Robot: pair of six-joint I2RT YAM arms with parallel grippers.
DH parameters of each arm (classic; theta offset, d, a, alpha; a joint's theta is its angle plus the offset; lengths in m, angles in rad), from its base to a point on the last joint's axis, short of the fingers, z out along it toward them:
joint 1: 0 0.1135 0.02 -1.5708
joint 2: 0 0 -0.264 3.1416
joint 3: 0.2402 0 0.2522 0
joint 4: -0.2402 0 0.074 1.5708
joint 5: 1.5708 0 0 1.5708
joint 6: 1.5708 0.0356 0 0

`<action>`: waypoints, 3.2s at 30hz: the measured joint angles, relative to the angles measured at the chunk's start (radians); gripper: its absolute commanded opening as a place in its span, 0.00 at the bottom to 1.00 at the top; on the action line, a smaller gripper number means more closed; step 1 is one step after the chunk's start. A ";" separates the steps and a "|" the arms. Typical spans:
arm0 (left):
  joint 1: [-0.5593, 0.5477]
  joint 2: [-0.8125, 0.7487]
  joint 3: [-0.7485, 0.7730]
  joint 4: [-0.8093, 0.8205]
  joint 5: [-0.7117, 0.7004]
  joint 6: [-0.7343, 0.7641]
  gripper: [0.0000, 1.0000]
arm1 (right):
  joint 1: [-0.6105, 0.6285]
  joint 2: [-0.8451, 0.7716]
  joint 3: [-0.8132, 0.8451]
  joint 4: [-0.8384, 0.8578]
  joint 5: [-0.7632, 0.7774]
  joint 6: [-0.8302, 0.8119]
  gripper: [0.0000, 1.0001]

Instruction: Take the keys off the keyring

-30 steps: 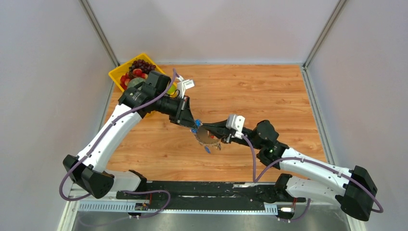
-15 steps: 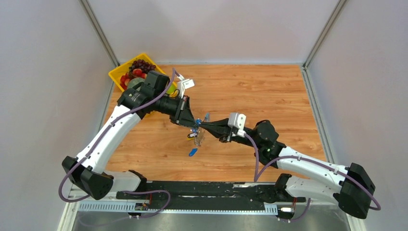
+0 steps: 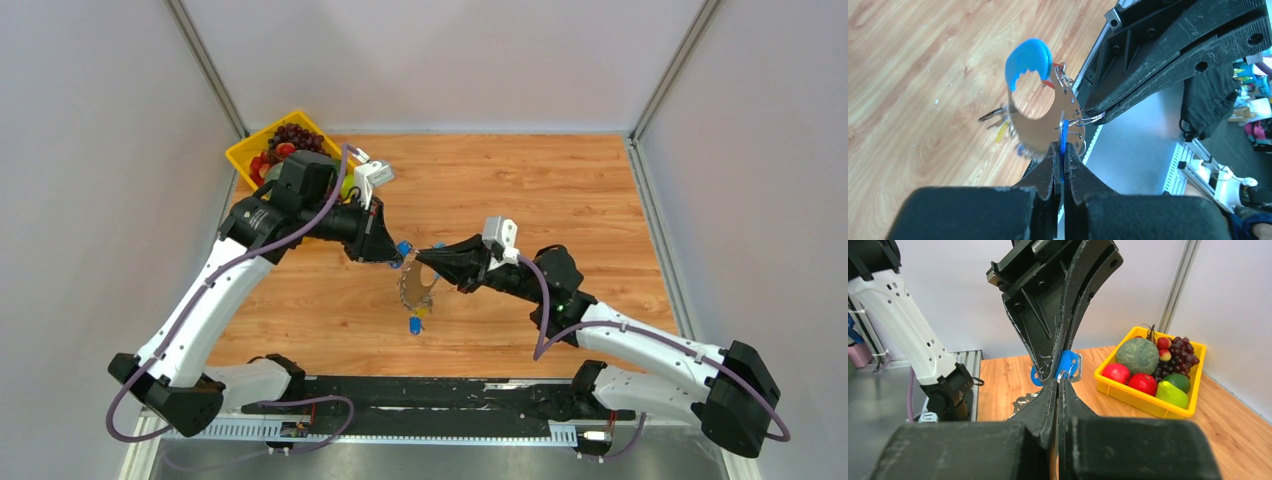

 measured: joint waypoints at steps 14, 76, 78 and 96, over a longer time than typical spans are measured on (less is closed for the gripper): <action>-0.010 -0.060 0.011 0.024 -0.052 0.034 0.00 | 0.000 0.017 0.072 -0.087 -0.007 0.034 0.00; -0.340 -0.016 0.144 -0.195 -0.546 0.498 0.00 | -0.112 0.123 0.157 -0.321 0.018 0.015 0.48; -0.346 -0.019 0.144 -0.197 -0.548 0.508 0.00 | -0.112 0.124 0.153 -0.293 -0.058 0.027 0.47; -0.353 -0.108 0.142 -0.125 -0.464 0.549 0.00 | -0.111 0.146 0.152 -0.151 -0.323 0.087 0.46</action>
